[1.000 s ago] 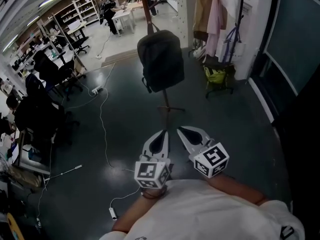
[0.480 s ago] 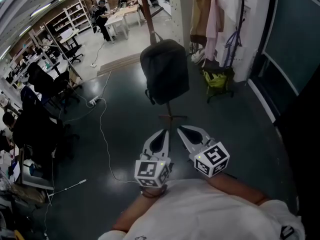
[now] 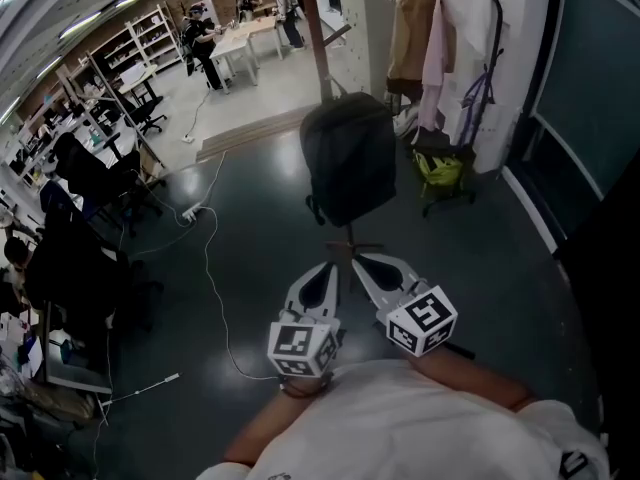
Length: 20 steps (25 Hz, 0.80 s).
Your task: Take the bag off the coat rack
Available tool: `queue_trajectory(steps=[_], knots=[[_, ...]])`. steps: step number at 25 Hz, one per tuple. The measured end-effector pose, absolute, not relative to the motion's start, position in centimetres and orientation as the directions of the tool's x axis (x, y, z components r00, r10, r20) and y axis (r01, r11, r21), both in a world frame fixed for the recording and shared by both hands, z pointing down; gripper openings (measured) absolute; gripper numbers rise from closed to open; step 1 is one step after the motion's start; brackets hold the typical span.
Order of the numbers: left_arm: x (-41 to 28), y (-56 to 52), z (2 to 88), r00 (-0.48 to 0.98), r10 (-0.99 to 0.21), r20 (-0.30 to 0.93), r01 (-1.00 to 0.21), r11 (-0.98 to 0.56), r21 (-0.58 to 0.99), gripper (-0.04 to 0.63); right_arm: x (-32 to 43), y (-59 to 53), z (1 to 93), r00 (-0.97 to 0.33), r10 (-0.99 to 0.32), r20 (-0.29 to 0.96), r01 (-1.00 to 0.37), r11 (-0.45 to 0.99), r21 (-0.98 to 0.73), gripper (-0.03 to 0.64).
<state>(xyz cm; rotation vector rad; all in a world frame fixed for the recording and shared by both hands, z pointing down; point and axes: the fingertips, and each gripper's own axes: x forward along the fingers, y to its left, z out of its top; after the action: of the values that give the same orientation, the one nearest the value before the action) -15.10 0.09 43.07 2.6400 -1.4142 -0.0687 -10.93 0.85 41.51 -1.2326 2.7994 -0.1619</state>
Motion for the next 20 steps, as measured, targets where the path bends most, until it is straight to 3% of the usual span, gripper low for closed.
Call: queue_trajectory(steps=[9, 20], knots=[[-18.7, -3.2, 44.3, 0.536, -0.843, 0.046, -0.838, -0.526, 0.144, 0.006, -14.5, -2.8, 42.8, -0.68, -0.733, -0.027, -0.724, 0.677, -0.137, 0.003], [-17.3, -8.2, 44.7, 0.516, -0.856, 0.033, -0.849, -0.505, 0.157, 0.006, -12.7, -7.1, 43.5, -0.685, -0.728, -0.017, -0.722, 0.682, -0.12, 0.003]])
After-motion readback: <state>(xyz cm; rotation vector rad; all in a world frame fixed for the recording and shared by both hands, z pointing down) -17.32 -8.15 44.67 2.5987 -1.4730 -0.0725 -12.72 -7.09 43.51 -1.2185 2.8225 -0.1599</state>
